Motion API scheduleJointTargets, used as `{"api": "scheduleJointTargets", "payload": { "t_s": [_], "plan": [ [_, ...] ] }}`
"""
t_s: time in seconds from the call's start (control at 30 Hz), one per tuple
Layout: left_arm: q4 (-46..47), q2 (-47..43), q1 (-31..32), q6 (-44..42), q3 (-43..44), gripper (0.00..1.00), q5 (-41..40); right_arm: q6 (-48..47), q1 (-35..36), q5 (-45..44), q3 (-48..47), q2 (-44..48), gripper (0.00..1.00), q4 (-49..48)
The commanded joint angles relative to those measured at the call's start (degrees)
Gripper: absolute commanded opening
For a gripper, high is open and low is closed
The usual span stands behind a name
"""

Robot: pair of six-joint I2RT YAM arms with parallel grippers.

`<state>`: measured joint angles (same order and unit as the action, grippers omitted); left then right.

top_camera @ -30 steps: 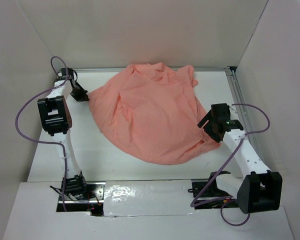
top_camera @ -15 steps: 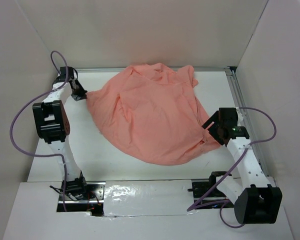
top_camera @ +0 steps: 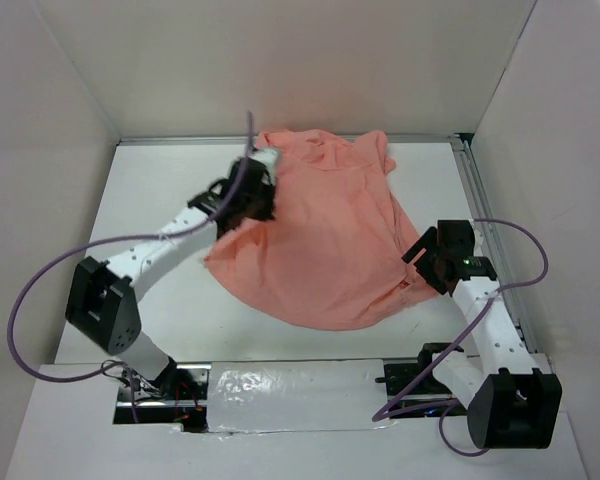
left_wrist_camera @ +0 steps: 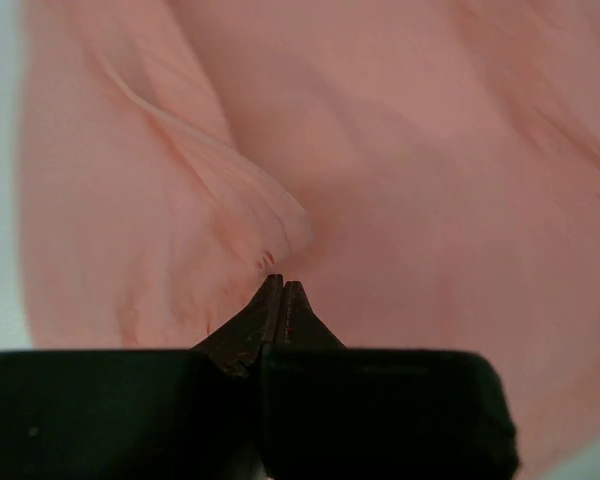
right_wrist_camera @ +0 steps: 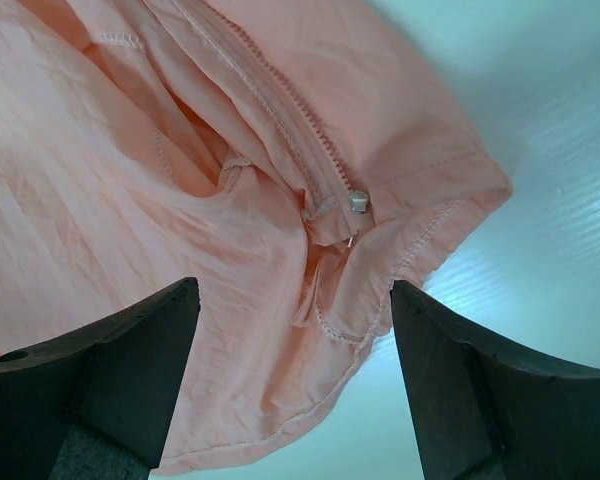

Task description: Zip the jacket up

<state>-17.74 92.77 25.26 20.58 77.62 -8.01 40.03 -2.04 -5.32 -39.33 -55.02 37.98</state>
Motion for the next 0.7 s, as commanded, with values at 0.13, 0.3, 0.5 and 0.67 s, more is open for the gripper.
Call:
{"api": "scheduleJointTargets", "payload": {
  "t_s": [0.13, 0.3, 0.5, 0.67],
  "plan": [
    [-4.75, -9.28, 28.07, 4.27, -11.51, 0.00, 8.62, -2.32, -1.12, 2.95, 1.28, 1.41, 0.84, -3.44],
    [-10.11, -4.98, 31.17, 11.06, -12.85, 0.09, 15.48, -2.94, -1.47, 2.42, 0.57, 2.20, 0.89, -3.26],
    [-13.56, -8.66, 23.46, 13.08, -10.31, 0.99, 9.15, -4.17, -1.91, 2.51, 0.66, 2.38, 0.93, -3.96],
    [-11.79, -2.81, 10.72, 11.50, -3.37, 0.99, 12.49, -3.56, -2.26, 2.51, 0.66, 1.15, 1.00, -4.66]
  ]
}}
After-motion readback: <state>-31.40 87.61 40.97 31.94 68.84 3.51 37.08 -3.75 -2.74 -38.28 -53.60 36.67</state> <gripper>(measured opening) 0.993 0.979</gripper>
